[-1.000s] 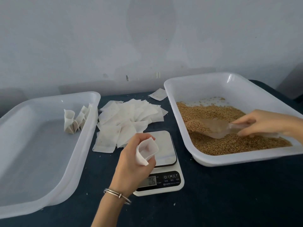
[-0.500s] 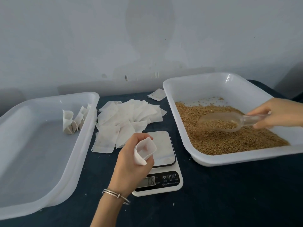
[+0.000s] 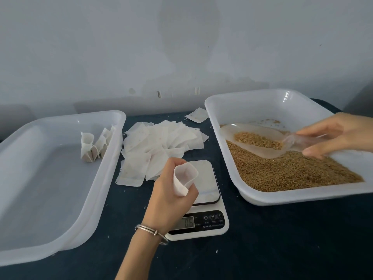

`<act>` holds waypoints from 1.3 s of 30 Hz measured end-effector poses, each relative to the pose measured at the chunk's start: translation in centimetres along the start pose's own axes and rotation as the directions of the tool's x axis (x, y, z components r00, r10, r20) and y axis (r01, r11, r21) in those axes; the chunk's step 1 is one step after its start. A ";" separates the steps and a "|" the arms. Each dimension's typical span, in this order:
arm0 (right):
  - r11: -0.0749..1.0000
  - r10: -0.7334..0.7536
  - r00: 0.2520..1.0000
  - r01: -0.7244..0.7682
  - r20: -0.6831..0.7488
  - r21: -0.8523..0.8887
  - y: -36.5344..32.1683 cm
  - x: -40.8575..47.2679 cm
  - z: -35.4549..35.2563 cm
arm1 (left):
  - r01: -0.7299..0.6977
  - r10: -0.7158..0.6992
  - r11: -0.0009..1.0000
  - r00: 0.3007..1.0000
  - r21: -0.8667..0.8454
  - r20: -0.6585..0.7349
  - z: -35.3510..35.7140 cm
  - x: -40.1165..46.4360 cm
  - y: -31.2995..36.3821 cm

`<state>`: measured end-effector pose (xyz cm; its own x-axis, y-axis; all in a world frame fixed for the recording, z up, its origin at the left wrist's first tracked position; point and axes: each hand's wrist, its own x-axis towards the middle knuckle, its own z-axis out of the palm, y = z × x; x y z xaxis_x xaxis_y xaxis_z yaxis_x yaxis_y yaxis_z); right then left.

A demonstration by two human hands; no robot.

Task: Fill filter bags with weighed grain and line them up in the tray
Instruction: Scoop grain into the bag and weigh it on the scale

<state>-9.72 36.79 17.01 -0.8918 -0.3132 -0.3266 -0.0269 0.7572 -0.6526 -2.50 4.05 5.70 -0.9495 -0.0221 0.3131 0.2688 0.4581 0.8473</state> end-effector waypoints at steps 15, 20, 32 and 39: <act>0.939 -0.163 0.959 0.222 0.232 -0.261 -8.3 1.0 2.1 | -0.037 0.048 0.982 0.997 0.187 -0.053 -0.4 0.2 0.9; 0.897 -0.160 0.961 0.237 0.225 -0.373 -10.0 1.1 1.8 | -0.040 0.052 0.981 0.997 0.189 -0.059 0.0 0.3 1.1; 0.824 -0.122 0.969 0.220 0.214 -0.522 -12.1 2.1 1.5 | 0.036 -0.029 0.988 0.998 0.148 -0.050 1.0 0.9 0.3; 0.805 -0.091 0.975 0.193 0.204 -0.562 -12.2 3.2 1.7 | 0.059 -0.052 0.988 0.997 0.146 -0.049 1.1 1.5 -0.4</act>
<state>-11.50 25.60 22.77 -0.7749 -0.4910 -0.3982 -0.4471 0.8710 -0.2038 -4.17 4.84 5.32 -0.9531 -0.0898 0.2891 0.1857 0.5807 0.7926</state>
